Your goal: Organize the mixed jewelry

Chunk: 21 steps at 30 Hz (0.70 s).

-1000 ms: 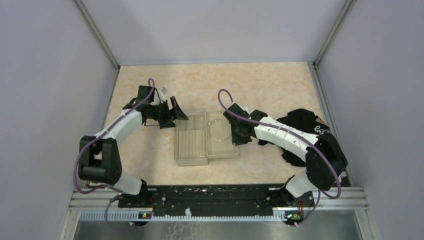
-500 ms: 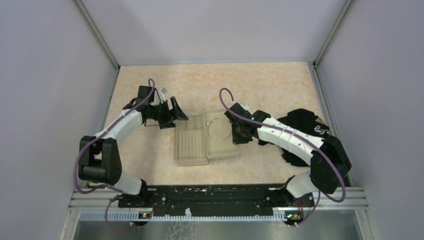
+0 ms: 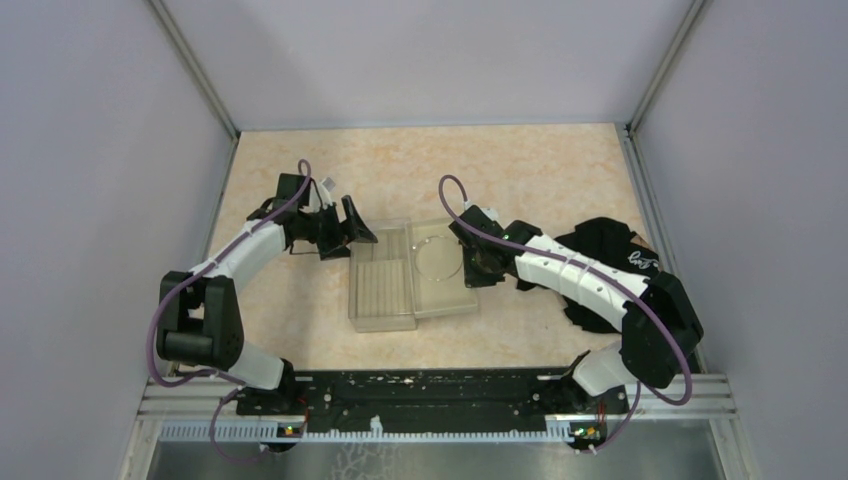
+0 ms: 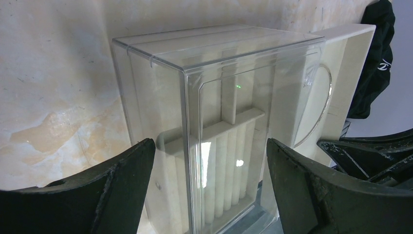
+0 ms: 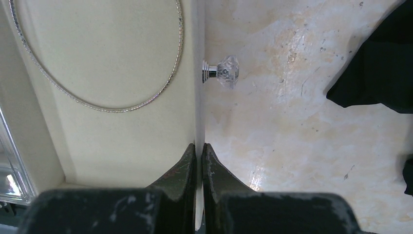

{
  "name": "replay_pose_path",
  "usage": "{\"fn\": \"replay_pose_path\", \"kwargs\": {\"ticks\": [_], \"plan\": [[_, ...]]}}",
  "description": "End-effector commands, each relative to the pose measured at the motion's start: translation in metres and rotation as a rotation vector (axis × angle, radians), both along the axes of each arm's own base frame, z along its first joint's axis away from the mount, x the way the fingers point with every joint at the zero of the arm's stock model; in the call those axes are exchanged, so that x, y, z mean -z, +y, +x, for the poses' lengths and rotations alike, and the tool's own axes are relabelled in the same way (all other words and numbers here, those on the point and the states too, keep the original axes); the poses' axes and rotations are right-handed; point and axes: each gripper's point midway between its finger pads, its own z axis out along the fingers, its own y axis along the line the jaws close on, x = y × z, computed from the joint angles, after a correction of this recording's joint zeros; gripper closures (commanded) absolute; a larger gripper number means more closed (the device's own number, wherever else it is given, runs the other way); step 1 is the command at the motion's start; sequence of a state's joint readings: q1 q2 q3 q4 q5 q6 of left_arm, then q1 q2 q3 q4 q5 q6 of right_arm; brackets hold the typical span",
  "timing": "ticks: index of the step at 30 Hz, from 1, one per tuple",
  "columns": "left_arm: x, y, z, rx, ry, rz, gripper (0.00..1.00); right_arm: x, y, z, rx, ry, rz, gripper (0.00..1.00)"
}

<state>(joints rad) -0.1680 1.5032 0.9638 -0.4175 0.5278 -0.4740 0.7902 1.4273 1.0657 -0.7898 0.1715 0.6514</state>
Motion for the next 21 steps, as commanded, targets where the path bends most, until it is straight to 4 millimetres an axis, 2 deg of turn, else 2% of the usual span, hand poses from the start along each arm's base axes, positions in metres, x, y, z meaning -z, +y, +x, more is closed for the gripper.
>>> {"fn": "replay_pose_path", "kwargs": {"ticks": [1, 12, 21], "plan": [[-0.0073, -0.0066, -0.0043, 0.031, -0.030, -0.020, 0.10, -0.0309, 0.0209, 0.0183, 0.017, -0.112, 0.106, 1.00], [-0.0054, -0.0072, -0.0029, 0.031, -0.024, -0.021, 0.10, -0.0367, 0.0126, 0.0179, 0.036, -0.137, 0.094, 1.00], [-0.0039, -0.0084, -0.0020, 0.037, -0.020, -0.022, 0.10, -0.0400, 0.0164, 0.0196, 0.028, -0.149, 0.114, 1.00]]}}
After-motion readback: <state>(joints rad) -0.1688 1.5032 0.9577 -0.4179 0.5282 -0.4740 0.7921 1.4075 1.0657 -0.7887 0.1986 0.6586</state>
